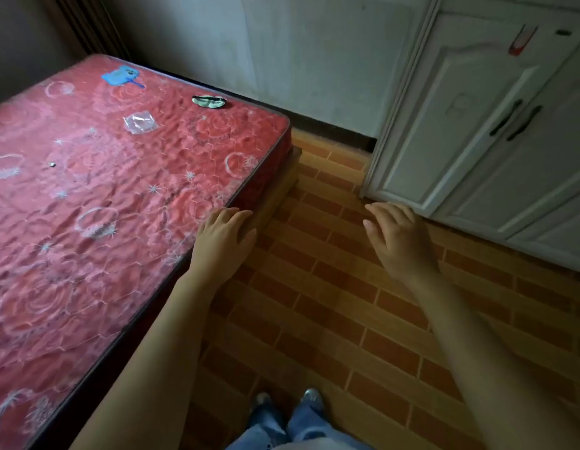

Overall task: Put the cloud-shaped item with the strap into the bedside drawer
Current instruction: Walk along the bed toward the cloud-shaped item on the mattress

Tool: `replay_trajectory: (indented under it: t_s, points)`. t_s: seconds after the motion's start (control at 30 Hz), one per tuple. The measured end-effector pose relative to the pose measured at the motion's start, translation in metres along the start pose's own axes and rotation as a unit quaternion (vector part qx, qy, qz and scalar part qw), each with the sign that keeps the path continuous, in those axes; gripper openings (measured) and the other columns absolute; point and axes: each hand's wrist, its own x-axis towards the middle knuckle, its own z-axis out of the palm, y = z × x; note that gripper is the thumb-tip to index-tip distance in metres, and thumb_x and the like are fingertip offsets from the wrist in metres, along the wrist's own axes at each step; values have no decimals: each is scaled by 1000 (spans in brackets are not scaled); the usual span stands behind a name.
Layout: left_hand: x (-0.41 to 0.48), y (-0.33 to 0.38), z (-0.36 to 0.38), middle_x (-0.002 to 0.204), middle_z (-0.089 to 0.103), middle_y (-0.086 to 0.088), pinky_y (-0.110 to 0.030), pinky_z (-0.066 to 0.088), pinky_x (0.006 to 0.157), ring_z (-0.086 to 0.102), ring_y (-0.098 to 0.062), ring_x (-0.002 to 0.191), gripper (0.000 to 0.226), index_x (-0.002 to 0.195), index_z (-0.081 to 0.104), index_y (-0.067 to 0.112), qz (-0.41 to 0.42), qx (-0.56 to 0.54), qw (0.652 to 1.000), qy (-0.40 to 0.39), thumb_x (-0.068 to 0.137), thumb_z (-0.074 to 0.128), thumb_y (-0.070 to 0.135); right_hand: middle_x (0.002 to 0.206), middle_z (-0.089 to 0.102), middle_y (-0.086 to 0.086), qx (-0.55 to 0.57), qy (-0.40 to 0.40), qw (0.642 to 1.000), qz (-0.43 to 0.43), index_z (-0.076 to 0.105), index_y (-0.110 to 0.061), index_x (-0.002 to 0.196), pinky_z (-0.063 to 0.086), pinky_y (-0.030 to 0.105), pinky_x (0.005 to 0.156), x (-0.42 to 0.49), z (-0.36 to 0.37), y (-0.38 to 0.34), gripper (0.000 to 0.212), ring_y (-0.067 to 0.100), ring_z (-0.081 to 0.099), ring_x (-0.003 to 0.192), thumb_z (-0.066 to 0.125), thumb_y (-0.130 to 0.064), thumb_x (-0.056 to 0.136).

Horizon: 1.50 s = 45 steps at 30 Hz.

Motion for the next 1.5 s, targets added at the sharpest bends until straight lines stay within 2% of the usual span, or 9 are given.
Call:
replay_trajectory:
  t_s: [0.17, 0.33, 0.53, 0.73, 0.9, 1.03, 1.13, 1.33, 1.5]
  points:
    - [21, 15, 6, 140, 48, -8, -46, 28, 111, 34, -27, 134, 43, 132, 45, 19, 2, 2, 1000, 1, 92, 44, 35, 124, 61, 12, -13, 3, 1000, -8, 53, -9, 123, 38, 41, 101, 20, -4, 21, 54, 28, 51, 119, 24, -41, 91]
    - [44, 19, 6, 138, 50, -9, -46, 29, 109, 36, -28, 132, 42, 131, 47, 17, 7, 16, 1000, 9, 92, 45, 33, 127, 59, 12, -10, -2, 1000, -11, 51, -9, 126, 36, 39, 102, 47, -2, 34, 42, 27, 49, 122, 34, -32, 95]
    - [95, 5, 9, 136, 52, -11, -48, 31, 109, 38, -29, 131, 42, 129, 49, 15, -7, 14, 1000, 8, 91, 47, 33, 125, 60, 12, -7, -16, 1000, -17, 52, -9, 125, 38, 40, 100, 100, 6, 39, 40, 28, 50, 120, 36, -31, 95]
    - [191, -13, 0, 136, 53, -11, -49, 33, 107, 39, -31, 130, 40, 128, 50, 16, -4, -4, 1000, 24, 91, 48, 31, 126, 60, 12, -9, -14, 1000, -8, 52, -10, 125, 39, 42, 101, 186, 11, 38, 45, 28, 50, 121, 32, -34, 92]
    - [288, -29, -10, 134, 54, -12, -50, 37, 104, 42, -34, 127, 39, 126, 52, 16, 2, -18, 1000, 19, 90, 50, 30, 131, 57, 10, -19, -9, 1000, 6, 49, -11, 128, 34, 37, 103, 271, 9, 36, 42, 26, 46, 125, 34, -33, 95]
    - [357, -29, -16, 134, 55, -13, -50, 35, 106, 41, -34, 128, 40, 126, 52, 15, 23, -22, 999, 12, 88, 52, 28, 130, 57, 12, -12, 4, 1000, 20, 50, -10, 127, 35, 39, 104, 328, 10, 39, 45, 28, 47, 125, 32, -34, 94]
    - [398, -24, -16, 134, 54, -12, -50, 36, 107, 41, -33, 129, 40, 127, 52, 15, 37, -16, 999, 12, 89, 51, 29, 128, 58, 13, -4, 17, 1000, 23, 50, -8, 126, 36, 39, 103, 366, 9, 48, 40, 28, 48, 123, 37, -30, 95]
    - [479, -19, 3, 136, 53, -11, -49, 34, 107, 39, -33, 130, 42, 129, 50, 16, 19, -8, 1000, -12, 89, 51, 30, 124, 61, 11, 5, 27, 1000, 13, 53, -9, 123, 39, 36, 100, 454, 20, 85, 52, 27, 51, 118, 27, -39, 91]
    - [555, -2, 15, 137, 52, -13, -51, 33, 108, 39, -35, 130, 43, 129, 50, 14, -8, -5, 1000, -6, 88, 53, 28, 124, 61, 13, 15, 15, 1000, -12, 54, -7, 123, 40, 39, 99, 539, 29, 130, 39, 28, 51, 118, 38, -30, 95]
